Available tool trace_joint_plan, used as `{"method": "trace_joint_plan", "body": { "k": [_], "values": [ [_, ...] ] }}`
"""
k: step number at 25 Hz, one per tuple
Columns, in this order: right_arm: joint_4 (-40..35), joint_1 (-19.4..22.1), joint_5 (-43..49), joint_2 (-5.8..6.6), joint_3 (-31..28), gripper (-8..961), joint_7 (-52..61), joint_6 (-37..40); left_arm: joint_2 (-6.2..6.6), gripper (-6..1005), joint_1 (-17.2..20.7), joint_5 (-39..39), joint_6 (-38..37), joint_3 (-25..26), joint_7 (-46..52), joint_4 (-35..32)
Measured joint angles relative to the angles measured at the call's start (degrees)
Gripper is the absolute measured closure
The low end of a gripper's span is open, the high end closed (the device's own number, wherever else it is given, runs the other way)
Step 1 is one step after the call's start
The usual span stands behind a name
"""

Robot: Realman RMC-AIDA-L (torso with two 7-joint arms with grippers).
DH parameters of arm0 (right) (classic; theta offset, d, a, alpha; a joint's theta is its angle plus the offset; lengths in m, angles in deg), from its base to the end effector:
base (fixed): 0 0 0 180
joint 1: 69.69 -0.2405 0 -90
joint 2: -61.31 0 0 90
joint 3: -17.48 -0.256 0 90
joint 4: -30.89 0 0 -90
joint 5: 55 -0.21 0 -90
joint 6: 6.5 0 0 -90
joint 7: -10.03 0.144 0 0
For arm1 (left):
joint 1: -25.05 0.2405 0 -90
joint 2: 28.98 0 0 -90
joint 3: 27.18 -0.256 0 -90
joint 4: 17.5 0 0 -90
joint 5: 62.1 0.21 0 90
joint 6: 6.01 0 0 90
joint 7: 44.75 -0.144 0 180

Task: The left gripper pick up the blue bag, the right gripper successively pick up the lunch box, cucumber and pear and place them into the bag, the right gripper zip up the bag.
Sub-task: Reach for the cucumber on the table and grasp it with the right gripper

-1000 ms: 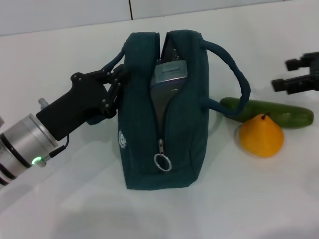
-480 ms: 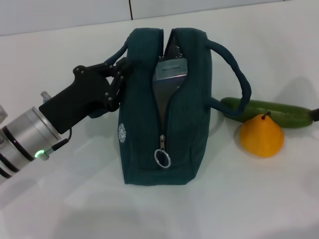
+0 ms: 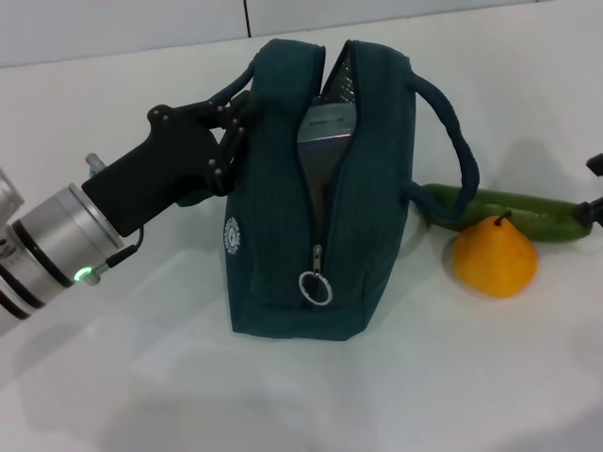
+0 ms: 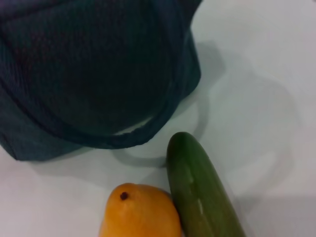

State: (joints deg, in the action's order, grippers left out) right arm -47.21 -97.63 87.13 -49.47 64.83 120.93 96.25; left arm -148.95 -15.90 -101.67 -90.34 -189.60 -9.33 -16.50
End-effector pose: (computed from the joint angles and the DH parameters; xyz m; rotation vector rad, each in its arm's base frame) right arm 0.2641 0.3324 0.1348 -2.6357 0.7213 -0.3071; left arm -0.2094 0.3395 -0.0644 -2.3595 -0.2809 -1.1454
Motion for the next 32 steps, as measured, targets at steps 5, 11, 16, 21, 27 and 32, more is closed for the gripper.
{"method": "trace_joint_plan", "body": {
  "k": [5,11,16,21,27,32],
  "values": [
    [0.5,-2.6,2.2,0.10,1.4,155,-1.1,-0.3,0.08,955,0.0,-0.2,0.0,0.0,-0.7,-0.7],
    [4.6,-7.0,8.3,-0.16,2.9,154,-1.0,-0.6,0.10,955,-0.2,-0.4,-0.2,0.1,-0.7,-0.8],
    [5.7,-7.7,11.5,-1.71,7.0,154,-0.1,-2.2,-0.06,955,0.3,-0.9,0.1,0.2,-1.2,-0.8],
    [5.7,-8.2,14.5,-2.45,10.5,154,1.5,-4.0,-0.05,955,0.4,-1.2,0.1,0.2,-1.2,-1.4],
    [5.6,-8.8,17.0,-3.76,12.7,154,1.7,-6.0,-0.01,955,0.7,-1.6,0.1,0.2,-1.2,-1.4],
    [8.2,-9.8,17.2,-4.11,14.4,154,1.8,-8.0,0.05,955,0.7,-2.1,0.1,0.2,-1.2,-1.1]
  ]
}}
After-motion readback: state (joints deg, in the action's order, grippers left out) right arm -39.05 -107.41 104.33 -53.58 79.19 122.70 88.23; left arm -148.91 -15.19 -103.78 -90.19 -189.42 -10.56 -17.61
